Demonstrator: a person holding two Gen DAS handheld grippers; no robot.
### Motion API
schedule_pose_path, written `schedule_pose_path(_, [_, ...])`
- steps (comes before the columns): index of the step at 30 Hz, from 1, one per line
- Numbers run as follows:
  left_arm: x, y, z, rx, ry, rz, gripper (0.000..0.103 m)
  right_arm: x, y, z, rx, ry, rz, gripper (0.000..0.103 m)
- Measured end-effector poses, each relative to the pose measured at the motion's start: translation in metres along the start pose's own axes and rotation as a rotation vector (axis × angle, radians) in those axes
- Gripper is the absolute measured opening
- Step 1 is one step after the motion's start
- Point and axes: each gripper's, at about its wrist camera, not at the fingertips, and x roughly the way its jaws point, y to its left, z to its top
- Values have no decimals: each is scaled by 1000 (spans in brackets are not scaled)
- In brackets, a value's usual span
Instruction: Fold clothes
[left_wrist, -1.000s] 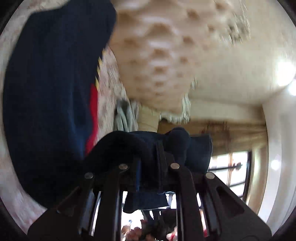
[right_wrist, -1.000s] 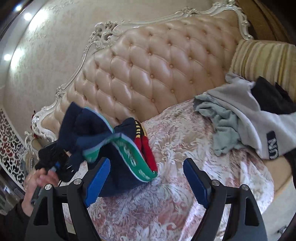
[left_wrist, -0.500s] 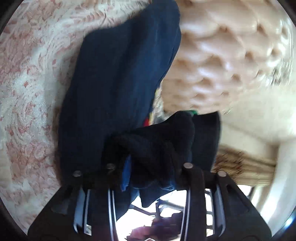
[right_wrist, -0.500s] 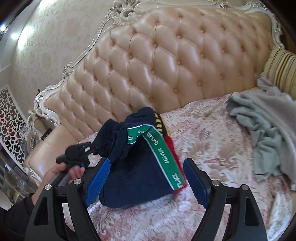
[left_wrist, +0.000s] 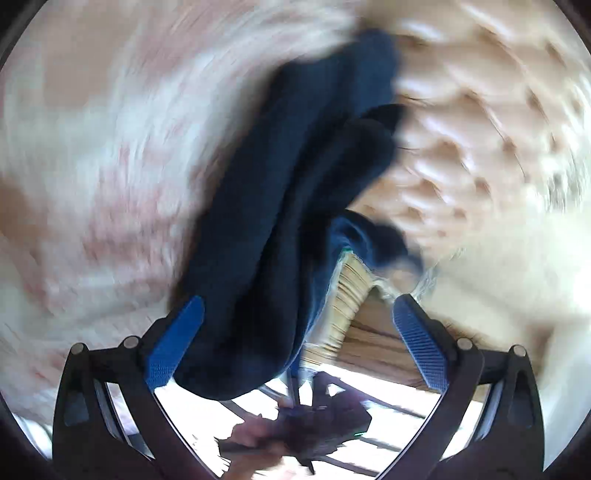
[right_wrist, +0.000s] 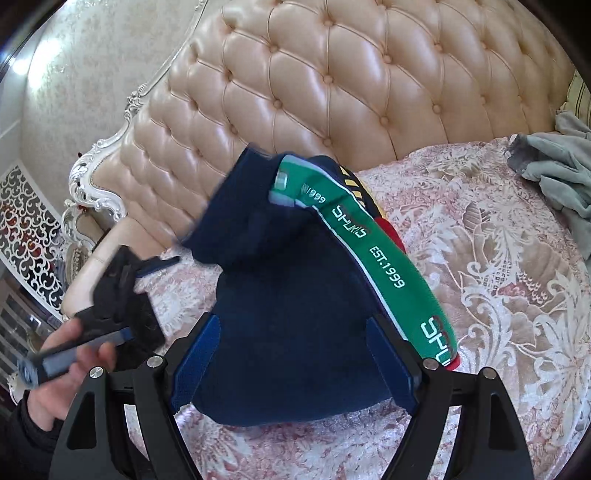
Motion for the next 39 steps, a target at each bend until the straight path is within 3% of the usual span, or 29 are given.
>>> schedule_pose_path(1, [-6, -12, 2, 99, -32, 21, 103, -1, 0, 0, -4, 0, 1, 82])
schedule_pose_path(6, [-1, -91, -6, 851, -259, 270, 103, -6, 3, 5, -38, -6, -19, 82])
schedule_pose_path(9, [27, -119, -3, 1049, -260, 332, 103, -10, 4, 13, -53, -23, -38, 82])
schedule_pose_path(12, [48, -123, 18, 964, -169, 379, 94, -13, 0, 24, -55, -38, -54, 82])
schedule_pose_path(14, [54, -119, 21, 910, -98, 377, 66, -13, -7, 29, -44, -41, -64, 82])
schedule_pose_path(19, [62, -110, 13, 896, -40, 369, 61, -14, -16, 30, -39, -36, -69, 82])
schedule_pose_path(21, [69, -110, 13, 900, -27, 386, 52, -13, -19, 28, -37, -29, -70, 82])
schedule_pose_path(23, [59, -116, 3, 929, -35, 380, 14, -12, -21, 25, -29, -26, -67, 82])
schedule_pose_path(29, [29, -133, -20, 993, -65, 348, 9, -18, -20, 24, -38, -42, -57, 82])
schedule_pose_path(34, [20, -110, 7, 856, -96, 361, 9, -18, -20, 32, -30, -52, -46, 82])
schedule_pose_path(35, [21, -101, 13, 825, -99, 373, 14, -16, -19, 33, -32, -47, -45, 82])
schedule_pose_path(36, [22, -93, 19, 794, -102, 385, 26, -14, -17, 33, -38, -40, -45, 82])
schedule_pose_path(37, [15, -92, 19, 775, -128, 379, 68, -12, -16, 33, -45, -33, -45, 82])
schedule_pose_path(38, [8, -91, 19, 755, -154, 372, 88, -10, -14, 33, -52, -26, -45, 82])
schedule_pose_path(39, [1, -91, 19, 736, -180, 365, 89, -7, -12, 32, -59, -16, -46, 82])
